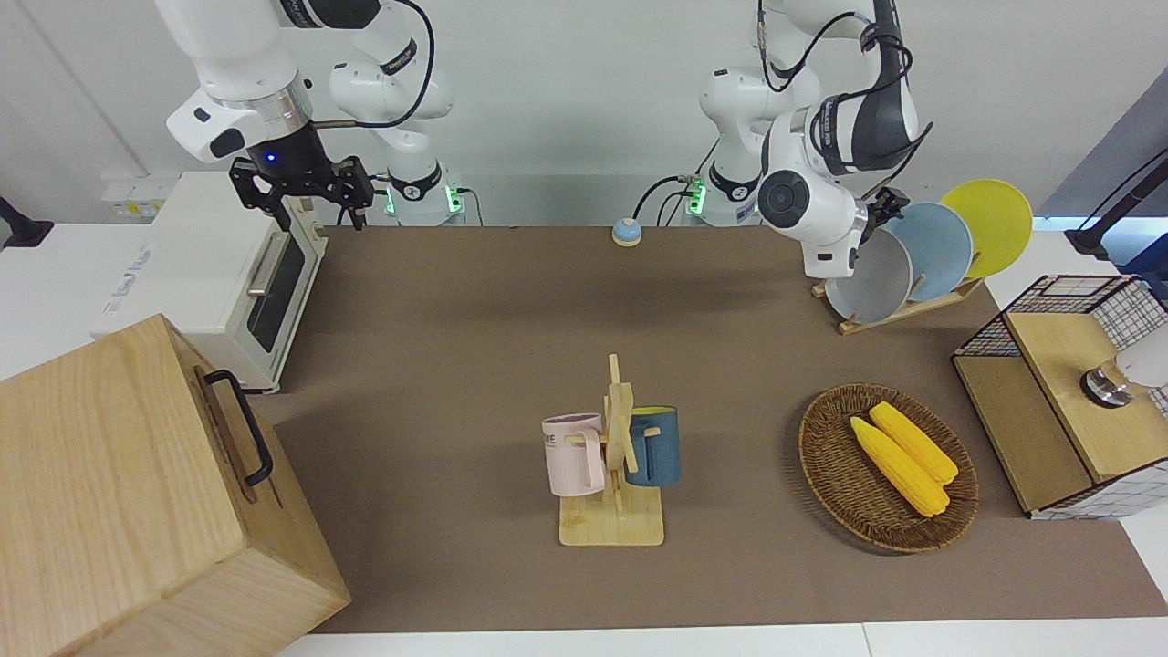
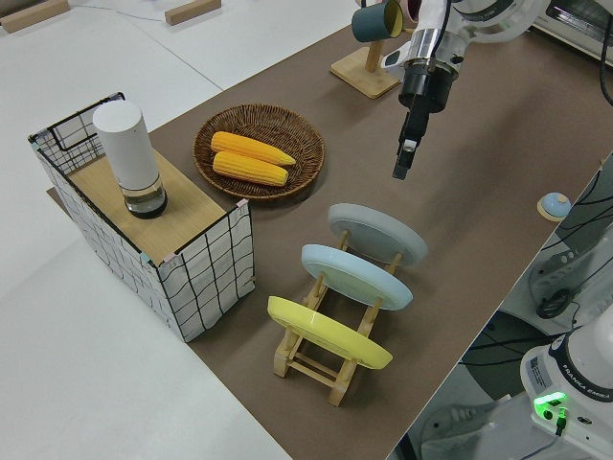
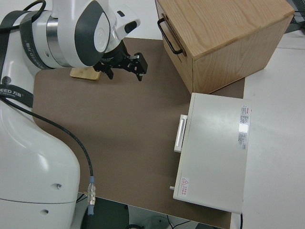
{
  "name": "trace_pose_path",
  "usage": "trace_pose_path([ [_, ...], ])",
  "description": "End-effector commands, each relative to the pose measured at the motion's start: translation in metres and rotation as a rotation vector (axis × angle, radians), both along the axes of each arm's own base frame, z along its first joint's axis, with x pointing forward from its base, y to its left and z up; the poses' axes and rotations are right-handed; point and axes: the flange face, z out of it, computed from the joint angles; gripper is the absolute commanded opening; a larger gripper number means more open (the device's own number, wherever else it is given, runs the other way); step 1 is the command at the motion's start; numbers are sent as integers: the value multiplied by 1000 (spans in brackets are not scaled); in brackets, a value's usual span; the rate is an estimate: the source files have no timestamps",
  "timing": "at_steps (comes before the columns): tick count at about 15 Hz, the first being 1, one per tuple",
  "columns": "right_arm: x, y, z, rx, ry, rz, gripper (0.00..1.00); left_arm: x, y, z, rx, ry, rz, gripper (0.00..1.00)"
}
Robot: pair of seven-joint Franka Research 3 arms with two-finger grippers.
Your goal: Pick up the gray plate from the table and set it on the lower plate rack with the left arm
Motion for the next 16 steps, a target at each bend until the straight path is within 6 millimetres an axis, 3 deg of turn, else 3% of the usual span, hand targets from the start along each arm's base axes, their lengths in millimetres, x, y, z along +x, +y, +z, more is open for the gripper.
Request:
trace_pose_path([
  [1, 0, 1, 3, 3, -5, -3, 983, 8, -23, 45, -148, -41, 28, 1000],
  [3, 0, 1, 3, 3, -4, -3, 983, 7, -36, 53, -243, -48, 47, 1000],
  [8, 0, 1, 3, 3, -5, -3, 983, 17, -64, 117, -587, -77, -10, 1000],
  [13, 0, 1, 3, 3, -5, -3, 983, 23, -64, 145, -797, -14, -208, 998],
  [16, 0, 1, 3, 3, -5, -3, 983, 34, -64, 151, -862, -24, -364, 995],
])
